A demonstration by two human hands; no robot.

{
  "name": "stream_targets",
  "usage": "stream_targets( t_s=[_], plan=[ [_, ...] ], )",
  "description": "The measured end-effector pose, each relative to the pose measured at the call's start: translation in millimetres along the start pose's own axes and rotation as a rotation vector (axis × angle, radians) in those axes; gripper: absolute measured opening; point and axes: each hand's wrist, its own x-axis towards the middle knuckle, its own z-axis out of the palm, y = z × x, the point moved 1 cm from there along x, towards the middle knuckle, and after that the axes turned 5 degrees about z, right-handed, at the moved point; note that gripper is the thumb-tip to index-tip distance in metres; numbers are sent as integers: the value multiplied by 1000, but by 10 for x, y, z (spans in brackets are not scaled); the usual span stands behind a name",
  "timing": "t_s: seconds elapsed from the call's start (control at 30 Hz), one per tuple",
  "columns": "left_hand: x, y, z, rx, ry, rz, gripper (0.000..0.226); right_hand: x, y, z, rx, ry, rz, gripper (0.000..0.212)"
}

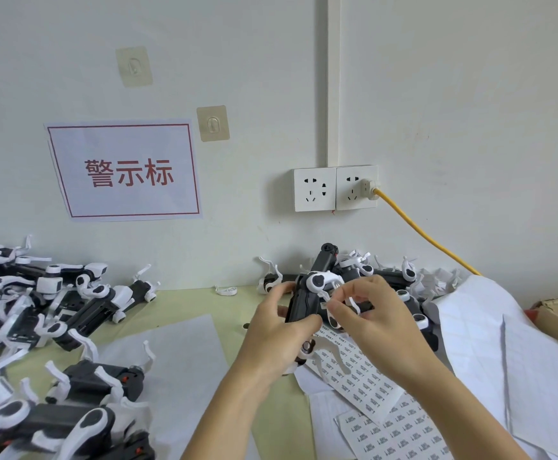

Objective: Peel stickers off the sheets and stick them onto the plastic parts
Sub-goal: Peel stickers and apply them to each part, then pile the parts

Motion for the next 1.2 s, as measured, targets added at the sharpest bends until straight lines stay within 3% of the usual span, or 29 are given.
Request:
stream_targets(
  t_s=[0.27,0.43,0.83,1.2],
  plan=[
    [18,-55,53,-44,-54,43,50,5,27,-52,-66,18,-87,16],
    [11,-69,61,-81,-84,84,68,21,38,-76,-125,18,-126,21],
    [48,-130,57,-78,-107,101,69,24,53,-65,-229,61,-225,34],
    [37,-96,48,-112,-90,101,65,5,45,-17,-255,118,-262,24]
  ],
)
